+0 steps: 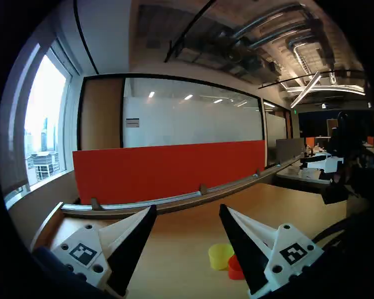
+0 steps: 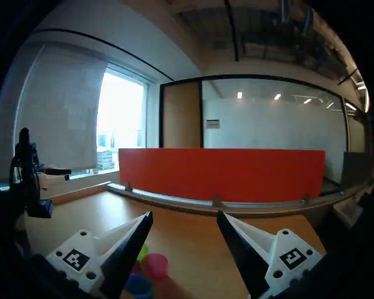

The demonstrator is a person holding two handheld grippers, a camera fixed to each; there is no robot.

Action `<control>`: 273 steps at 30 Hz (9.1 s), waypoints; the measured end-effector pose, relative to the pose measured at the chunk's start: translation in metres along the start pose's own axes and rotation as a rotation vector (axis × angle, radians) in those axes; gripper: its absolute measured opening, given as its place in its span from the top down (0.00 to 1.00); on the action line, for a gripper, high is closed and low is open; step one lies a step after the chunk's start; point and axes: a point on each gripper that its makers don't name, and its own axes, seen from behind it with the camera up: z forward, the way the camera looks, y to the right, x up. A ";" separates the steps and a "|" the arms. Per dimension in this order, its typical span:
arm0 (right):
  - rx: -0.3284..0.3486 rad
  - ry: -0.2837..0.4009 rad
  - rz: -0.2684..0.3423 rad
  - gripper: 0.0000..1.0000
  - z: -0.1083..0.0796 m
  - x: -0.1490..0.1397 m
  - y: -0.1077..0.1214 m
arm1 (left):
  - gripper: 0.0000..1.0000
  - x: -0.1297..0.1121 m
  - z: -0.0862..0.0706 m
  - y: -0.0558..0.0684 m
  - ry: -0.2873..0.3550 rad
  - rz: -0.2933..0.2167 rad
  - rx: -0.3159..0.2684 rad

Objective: Pour water

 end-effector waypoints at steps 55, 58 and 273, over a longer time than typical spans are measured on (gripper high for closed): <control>0.412 -0.250 -0.165 0.00 -0.009 -0.038 -0.075 | 0.07 -0.037 0.023 0.074 -0.209 0.114 -0.494; 0.430 -0.274 -0.176 0.00 -0.009 -0.045 -0.077 | 0.07 -0.039 0.026 0.078 -0.215 0.128 -0.518; 0.613 -0.570 -0.241 0.10 0.016 -0.262 -0.104 | 0.14 -0.254 0.154 0.167 -0.688 0.443 -0.882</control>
